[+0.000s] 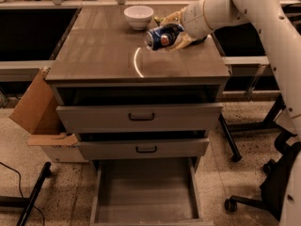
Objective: Pick pepsi can from bottom drawer and place on counter
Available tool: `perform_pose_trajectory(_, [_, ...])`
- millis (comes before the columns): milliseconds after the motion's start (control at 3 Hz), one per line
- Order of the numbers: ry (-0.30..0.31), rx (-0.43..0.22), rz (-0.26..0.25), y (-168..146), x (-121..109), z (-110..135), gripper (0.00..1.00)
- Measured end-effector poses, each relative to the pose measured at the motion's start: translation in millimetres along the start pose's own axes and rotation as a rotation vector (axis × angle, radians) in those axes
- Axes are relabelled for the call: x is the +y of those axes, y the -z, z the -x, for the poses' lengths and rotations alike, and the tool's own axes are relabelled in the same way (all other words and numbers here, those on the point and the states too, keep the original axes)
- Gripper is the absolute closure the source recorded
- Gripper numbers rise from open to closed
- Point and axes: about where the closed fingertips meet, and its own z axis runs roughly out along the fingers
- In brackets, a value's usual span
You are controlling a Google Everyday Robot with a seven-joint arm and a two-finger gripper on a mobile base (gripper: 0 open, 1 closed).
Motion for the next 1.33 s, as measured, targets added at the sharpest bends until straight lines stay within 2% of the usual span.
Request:
perform_pose_trajectory(333, [-0.026,0.005,0.032,-14.4,0.0,-5.6,0.17])
perform_pose_trajectory(667, [-0.049,0.006,0.040,-22.2,1.0,-12.3,0.00])
perform_pose_trajectory(1000, [-0.054,0.007,0.037,-21.7,0.9,-14.6,0.00])
perform_pose_trajectory(1333, [-0.047,0.009,0.021,-4.5,3.8,-17.1,0.00])
